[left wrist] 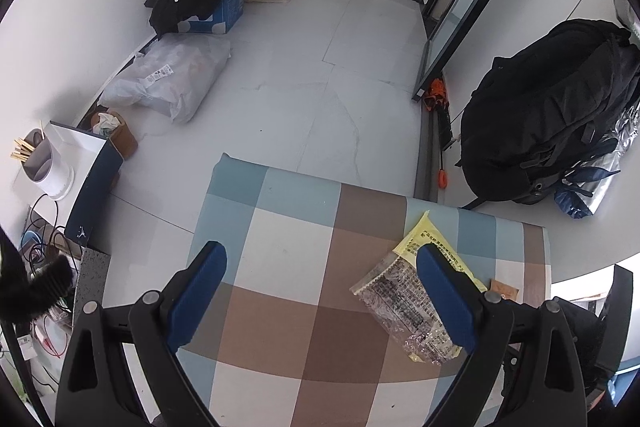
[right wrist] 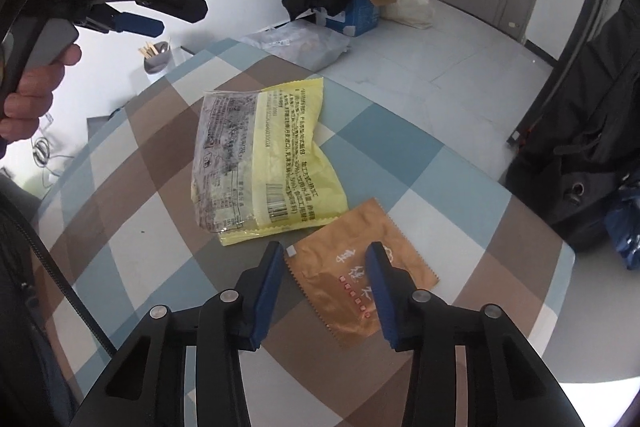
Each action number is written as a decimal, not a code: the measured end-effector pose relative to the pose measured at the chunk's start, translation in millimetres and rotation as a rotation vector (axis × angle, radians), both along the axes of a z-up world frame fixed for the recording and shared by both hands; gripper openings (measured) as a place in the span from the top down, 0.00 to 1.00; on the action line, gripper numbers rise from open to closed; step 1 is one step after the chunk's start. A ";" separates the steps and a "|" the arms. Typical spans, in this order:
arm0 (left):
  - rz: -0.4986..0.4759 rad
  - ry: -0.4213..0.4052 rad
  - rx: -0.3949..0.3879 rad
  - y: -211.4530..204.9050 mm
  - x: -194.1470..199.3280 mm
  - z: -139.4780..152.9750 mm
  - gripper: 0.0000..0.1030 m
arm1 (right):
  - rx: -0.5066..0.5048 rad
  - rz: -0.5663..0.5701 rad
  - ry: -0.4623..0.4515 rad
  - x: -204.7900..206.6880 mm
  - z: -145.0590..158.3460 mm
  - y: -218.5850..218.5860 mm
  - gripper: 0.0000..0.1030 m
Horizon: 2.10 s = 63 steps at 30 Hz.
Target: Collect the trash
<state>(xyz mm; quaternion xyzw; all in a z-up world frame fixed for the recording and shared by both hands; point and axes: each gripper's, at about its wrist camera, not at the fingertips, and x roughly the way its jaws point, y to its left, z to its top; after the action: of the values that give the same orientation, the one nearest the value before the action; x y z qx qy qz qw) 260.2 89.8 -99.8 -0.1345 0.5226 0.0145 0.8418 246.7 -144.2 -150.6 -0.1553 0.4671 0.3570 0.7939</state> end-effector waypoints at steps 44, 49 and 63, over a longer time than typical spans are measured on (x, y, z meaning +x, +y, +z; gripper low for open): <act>-0.580 0.074 0.216 -101.0 14.0 -56.0 0.09 | -0.023 -0.006 -0.021 -1.7 -8.3 -26.6 0.23; -0.595 0.062 0.216 -102.8 9.0 -53.0 0.12 | -0.013 -0.012 -0.011 -0.5 -6.6 -27.3 0.23; -0.556 0.081 0.194 -104.7 2.7 -44.6 0.82 | -0.068 -0.027 -0.076 -5.5 -9.7 -18.6 0.24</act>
<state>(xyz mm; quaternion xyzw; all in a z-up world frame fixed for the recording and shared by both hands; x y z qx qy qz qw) 262.9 -15.0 -144.4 0.0956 0.5688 -0.1614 0.8008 241.1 -162.8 -160.3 -0.1895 0.4506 0.3238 0.8101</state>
